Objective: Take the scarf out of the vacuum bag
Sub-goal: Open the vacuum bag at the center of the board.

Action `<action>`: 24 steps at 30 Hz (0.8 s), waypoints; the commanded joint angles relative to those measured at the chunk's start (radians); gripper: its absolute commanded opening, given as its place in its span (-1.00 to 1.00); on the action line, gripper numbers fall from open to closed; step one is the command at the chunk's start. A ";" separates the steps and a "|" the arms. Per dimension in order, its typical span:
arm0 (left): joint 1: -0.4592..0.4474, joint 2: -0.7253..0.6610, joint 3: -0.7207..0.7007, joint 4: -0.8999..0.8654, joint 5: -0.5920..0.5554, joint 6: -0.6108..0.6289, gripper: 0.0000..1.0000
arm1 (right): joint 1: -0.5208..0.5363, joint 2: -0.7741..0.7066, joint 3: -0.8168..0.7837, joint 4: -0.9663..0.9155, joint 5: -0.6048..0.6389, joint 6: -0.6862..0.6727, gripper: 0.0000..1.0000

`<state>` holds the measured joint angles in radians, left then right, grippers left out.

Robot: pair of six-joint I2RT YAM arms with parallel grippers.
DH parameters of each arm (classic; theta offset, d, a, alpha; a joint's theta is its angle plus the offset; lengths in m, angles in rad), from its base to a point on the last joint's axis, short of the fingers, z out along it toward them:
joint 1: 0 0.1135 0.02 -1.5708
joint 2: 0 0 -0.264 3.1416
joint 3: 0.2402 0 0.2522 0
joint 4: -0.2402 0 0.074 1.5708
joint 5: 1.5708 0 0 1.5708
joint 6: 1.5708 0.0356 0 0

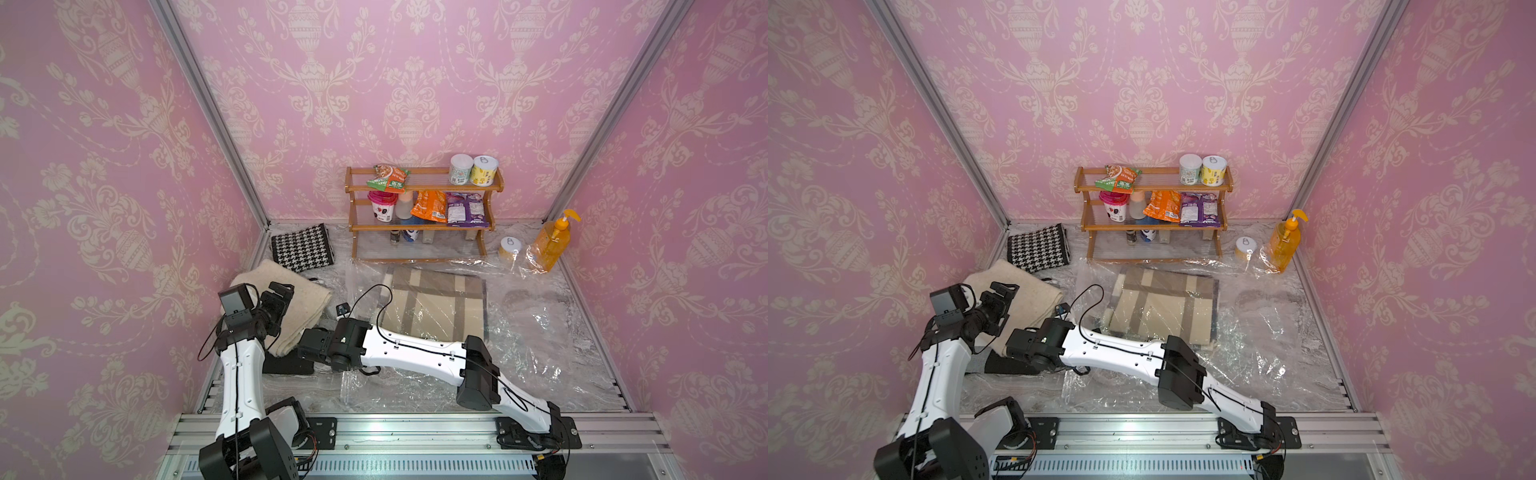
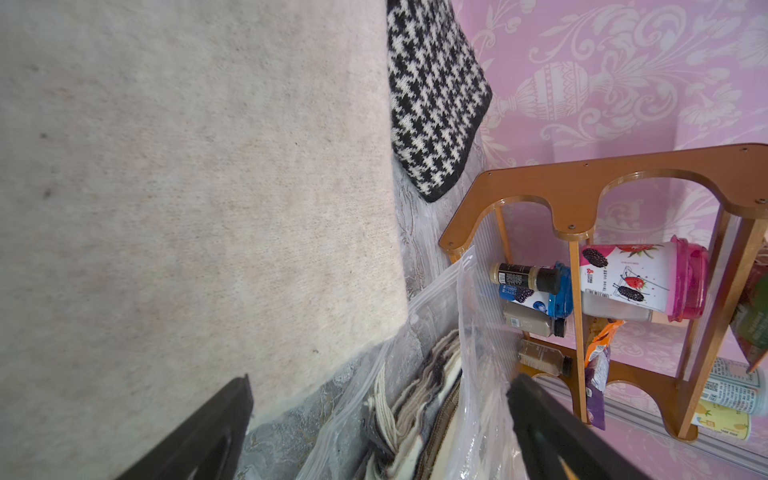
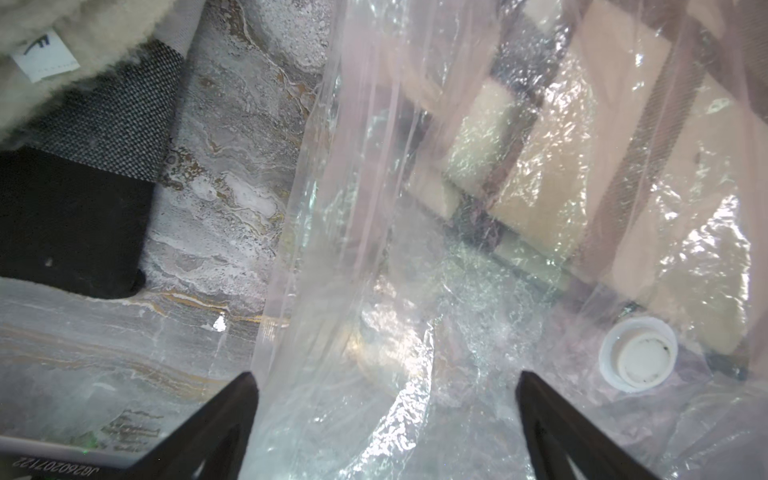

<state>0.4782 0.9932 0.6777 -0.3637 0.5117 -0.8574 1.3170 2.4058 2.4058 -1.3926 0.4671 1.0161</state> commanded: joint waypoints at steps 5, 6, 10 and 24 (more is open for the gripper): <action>0.054 -0.022 -0.021 0.035 0.093 -0.046 0.98 | -0.008 0.085 0.086 0.058 0.053 0.025 1.00; 0.057 -0.022 -0.021 0.037 0.100 -0.045 0.98 | -0.015 0.103 0.102 0.057 0.053 0.031 1.00; 0.064 -0.027 -0.020 0.039 0.114 -0.039 0.99 | -0.037 0.151 0.124 0.053 0.069 0.061 1.00; 0.080 -0.013 -0.039 0.069 0.146 -0.042 0.98 | -0.076 0.032 -0.118 0.053 0.189 0.042 -0.30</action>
<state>0.5488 0.9768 0.6613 -0.3153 0.6250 -0.8856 1.2270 2.5217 2.3482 -1.3502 0.6189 1.0740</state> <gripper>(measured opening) 0.992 0.508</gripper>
